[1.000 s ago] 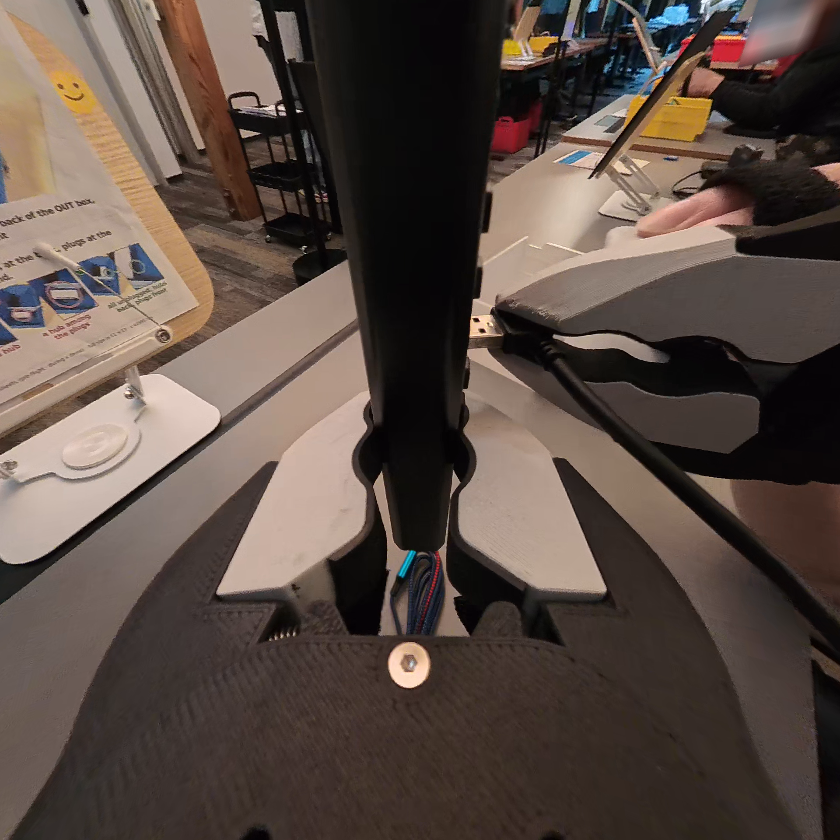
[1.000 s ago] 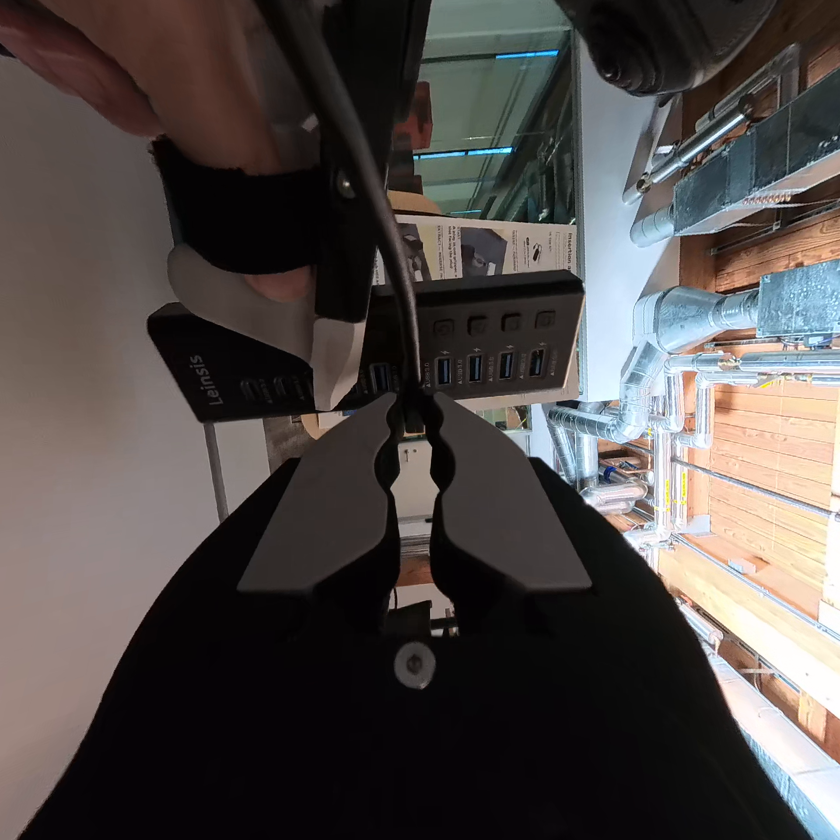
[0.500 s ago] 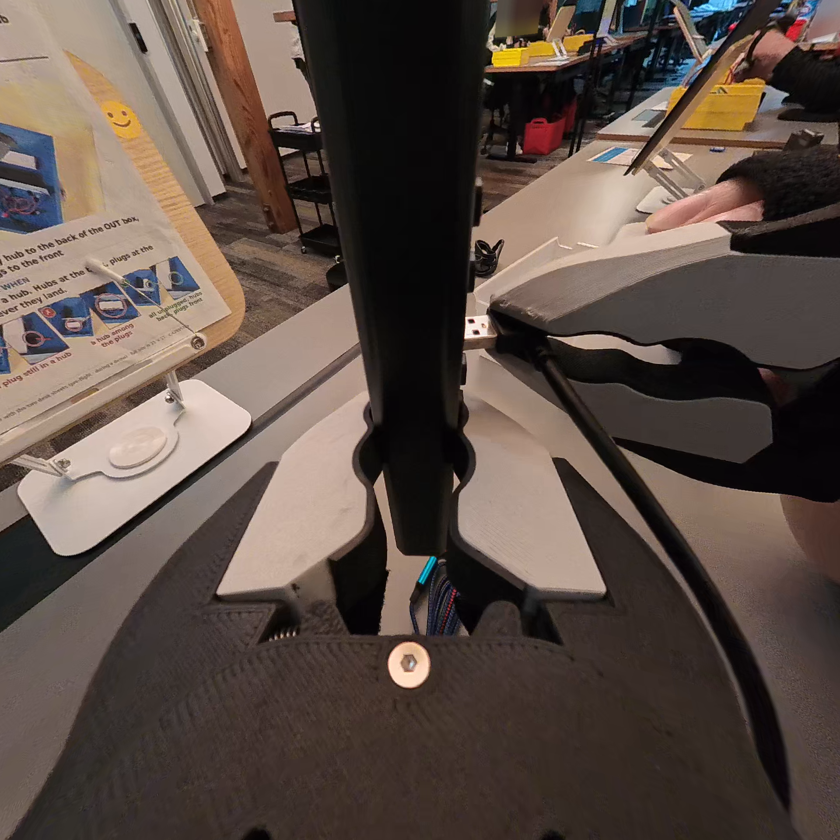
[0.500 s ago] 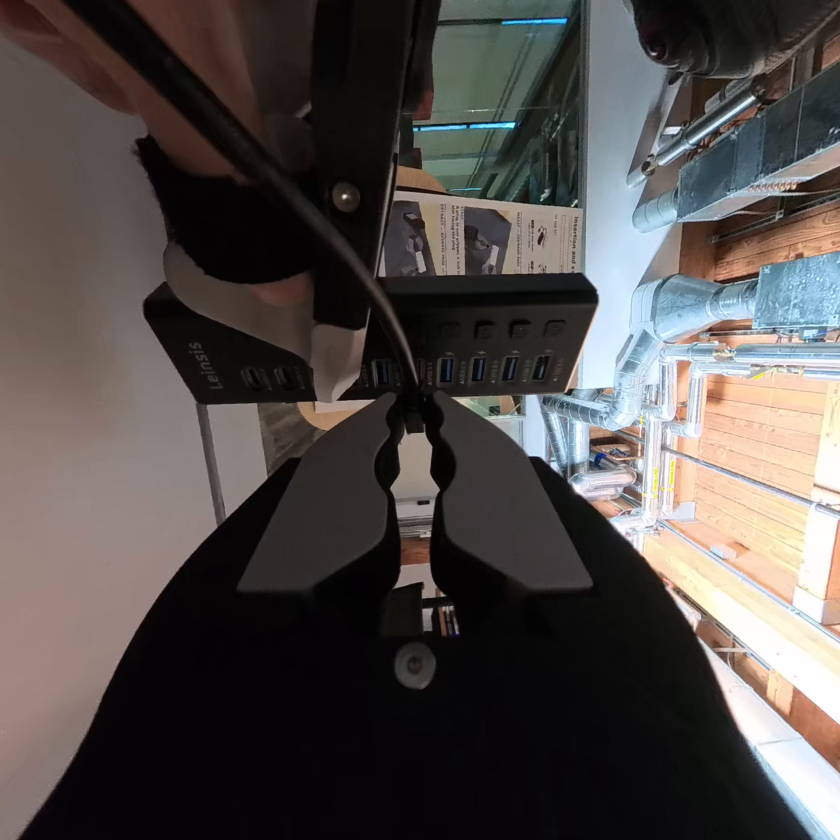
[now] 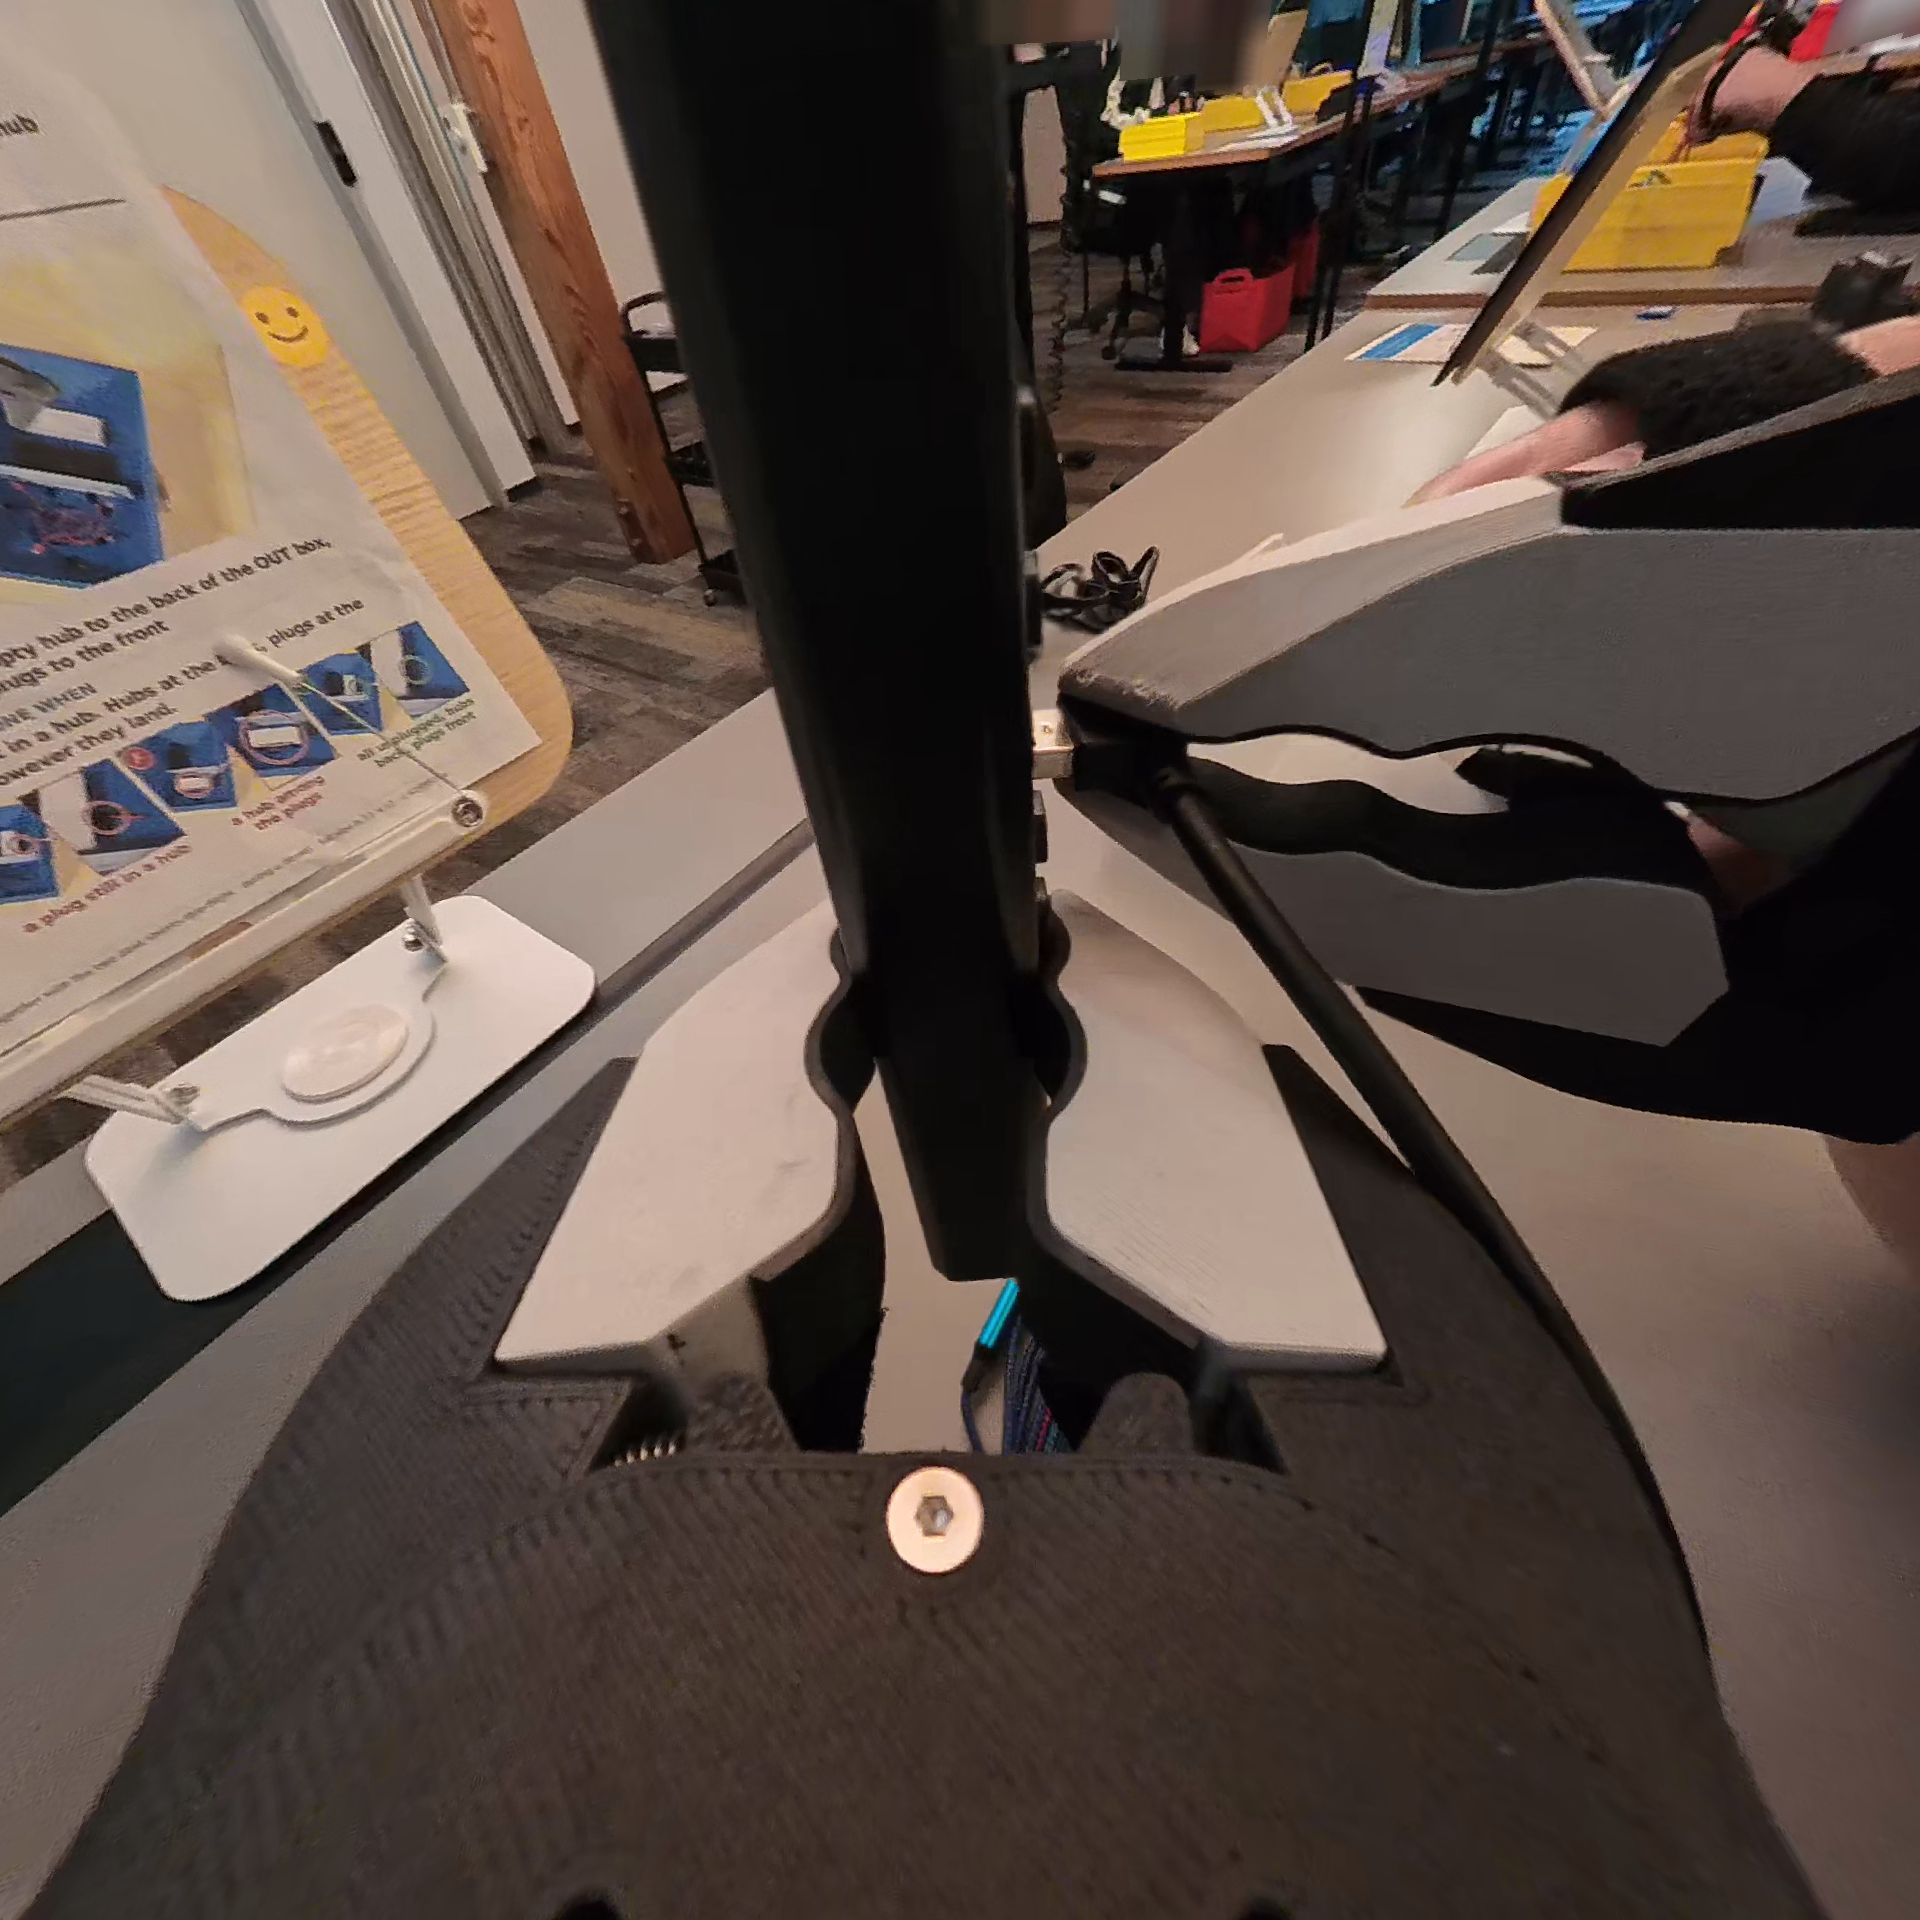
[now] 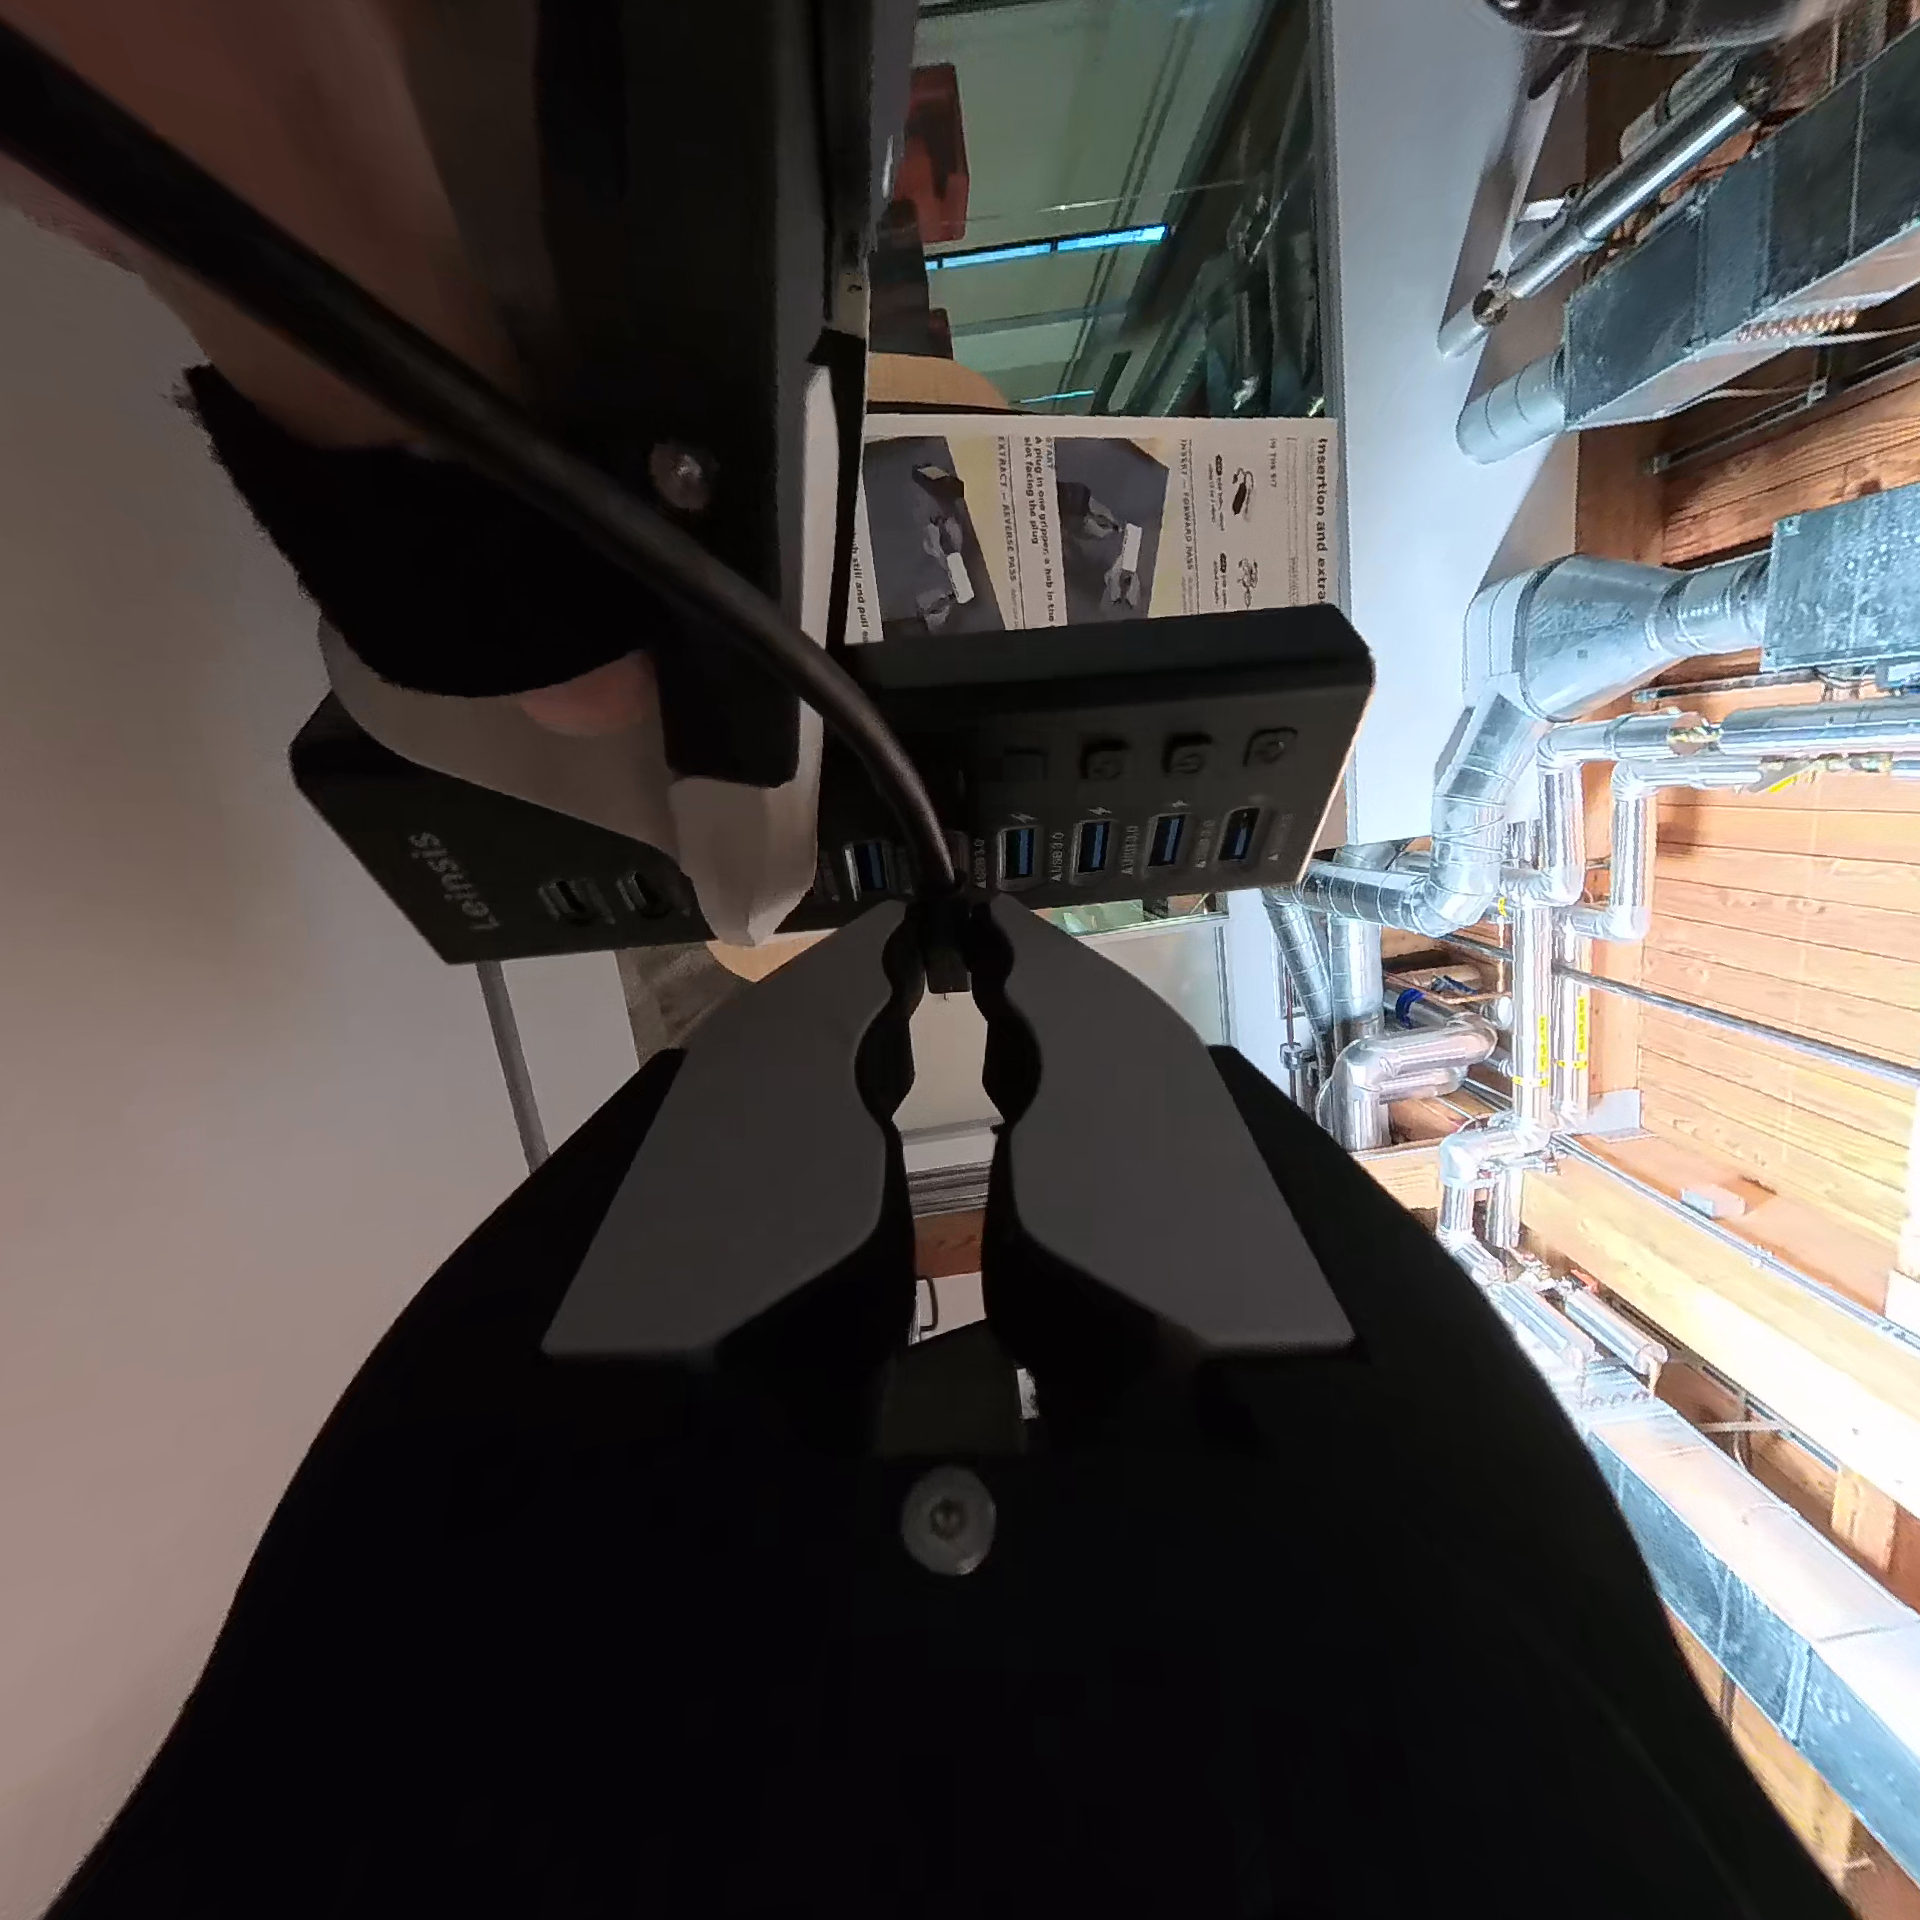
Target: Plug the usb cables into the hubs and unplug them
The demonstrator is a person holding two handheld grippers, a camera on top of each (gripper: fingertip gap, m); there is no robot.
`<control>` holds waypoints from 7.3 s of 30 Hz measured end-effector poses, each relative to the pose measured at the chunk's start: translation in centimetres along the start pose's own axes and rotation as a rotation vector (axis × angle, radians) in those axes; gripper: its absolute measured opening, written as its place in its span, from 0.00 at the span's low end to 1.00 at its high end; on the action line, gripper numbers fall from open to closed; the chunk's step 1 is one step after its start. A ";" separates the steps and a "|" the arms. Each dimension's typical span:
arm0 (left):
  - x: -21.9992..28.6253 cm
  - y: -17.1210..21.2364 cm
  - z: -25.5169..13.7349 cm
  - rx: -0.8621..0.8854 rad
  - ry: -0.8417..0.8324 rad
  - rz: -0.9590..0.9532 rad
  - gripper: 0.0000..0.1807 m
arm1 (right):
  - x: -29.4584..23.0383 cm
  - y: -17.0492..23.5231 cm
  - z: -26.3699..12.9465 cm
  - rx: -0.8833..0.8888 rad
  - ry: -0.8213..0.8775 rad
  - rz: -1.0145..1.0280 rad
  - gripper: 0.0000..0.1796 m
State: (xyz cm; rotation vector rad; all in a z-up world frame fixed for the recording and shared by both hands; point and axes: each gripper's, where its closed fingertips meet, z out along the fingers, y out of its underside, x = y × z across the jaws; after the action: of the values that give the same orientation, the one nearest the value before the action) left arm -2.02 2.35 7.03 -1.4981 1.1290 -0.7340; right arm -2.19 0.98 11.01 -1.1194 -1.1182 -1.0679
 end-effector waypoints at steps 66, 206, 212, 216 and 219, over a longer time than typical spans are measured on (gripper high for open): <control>0.9 -4.0 -3.5 0.288 -0.021 0.336 0.16 | 2.7 -3.7 -3.2 0.240 0.268 -0.005 0.05; -7.6 -0.9 -5.3 0.330 0.095 0.055 0.24 | -12.2 2.6 9.1 0.990 -1.091 1.425 0.15; -6.8 -1.2 -5.3 0.326 0.117 0.081 0.25 | -12.1 3.0 9.0 0.994 -1.115 1.476 0.16; -6.5 -1.1 -5.3 0.308 0.125 0.092 0.26 | -11.3 3.2 8.9 1.027 -1.078 1.490 0.17; -6.2 -1.1 -5.2 0.304 0.135 0.096 0.26 | -10.6 3.6 8.9 1.032 -1.042 1.500 0.19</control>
State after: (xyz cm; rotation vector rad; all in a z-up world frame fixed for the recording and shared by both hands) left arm -8.59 6.13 10.06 -1.1460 1.1246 -0.9071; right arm -1.05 10.96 0.89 -1.1380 -0.9044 1.2691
